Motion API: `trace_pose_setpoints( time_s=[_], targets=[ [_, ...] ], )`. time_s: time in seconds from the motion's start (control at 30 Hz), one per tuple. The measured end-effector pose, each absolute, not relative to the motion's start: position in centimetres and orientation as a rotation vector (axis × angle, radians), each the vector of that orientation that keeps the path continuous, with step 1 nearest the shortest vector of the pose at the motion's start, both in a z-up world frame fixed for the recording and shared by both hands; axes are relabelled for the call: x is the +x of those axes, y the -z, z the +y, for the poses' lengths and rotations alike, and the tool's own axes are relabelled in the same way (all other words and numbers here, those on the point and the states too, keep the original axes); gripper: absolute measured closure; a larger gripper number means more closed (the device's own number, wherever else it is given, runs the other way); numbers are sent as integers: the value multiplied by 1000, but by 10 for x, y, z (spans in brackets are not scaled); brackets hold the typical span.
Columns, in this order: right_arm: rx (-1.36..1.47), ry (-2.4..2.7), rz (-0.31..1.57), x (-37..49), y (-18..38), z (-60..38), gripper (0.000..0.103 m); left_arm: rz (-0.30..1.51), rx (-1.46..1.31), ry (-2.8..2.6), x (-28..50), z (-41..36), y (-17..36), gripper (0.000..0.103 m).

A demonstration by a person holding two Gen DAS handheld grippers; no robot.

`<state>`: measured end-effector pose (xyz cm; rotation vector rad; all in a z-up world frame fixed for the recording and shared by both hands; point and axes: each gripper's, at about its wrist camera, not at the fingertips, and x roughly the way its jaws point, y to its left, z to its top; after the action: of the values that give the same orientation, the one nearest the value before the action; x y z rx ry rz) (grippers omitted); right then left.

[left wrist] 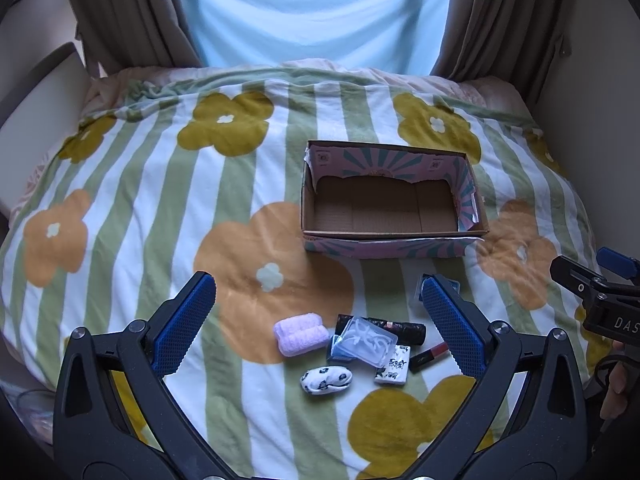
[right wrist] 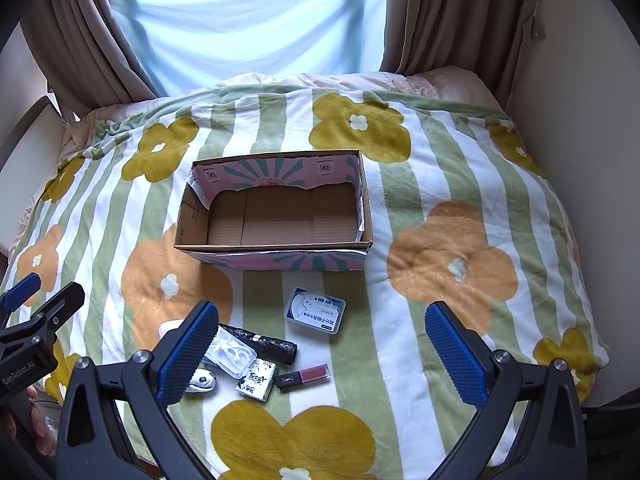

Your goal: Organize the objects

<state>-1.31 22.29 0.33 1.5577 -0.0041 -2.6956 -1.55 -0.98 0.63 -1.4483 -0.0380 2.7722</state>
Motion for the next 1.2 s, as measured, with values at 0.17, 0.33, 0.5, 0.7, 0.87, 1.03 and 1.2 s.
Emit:
trace_pose_setpoints(
  time_s=[0.17,0.33,0.5,0.7,0.87,1.03,1.2],
  targets=[
    [1554,2689,-2,-18,-4,217,1,-52,-1440,-2781,-16,-10,-10,1],
    [1533,2691,4,-17,-7,213,1,-68,-1435,-2782,-15,-11,-11,1],
    [1513,2689,24,-12,-7,213,1,-68,-1433,-2799,-11,-14,-12,1],
    [1503,2658,47,-12,-3,211,1,-116,-1468,-2813,-3,-23,-4,1],
    [1512,2600,64,-12,8,211,1,-171,-1533,-2817,8,-31,12,1],
    [1536,2538,129,-13,29,209,1,-233,-1626,-2802,20,-35,38,1],
    [1584,2464,171,-19,61,212,1,-298,-1735,-2768,33,-33,75,1]
  ],
)
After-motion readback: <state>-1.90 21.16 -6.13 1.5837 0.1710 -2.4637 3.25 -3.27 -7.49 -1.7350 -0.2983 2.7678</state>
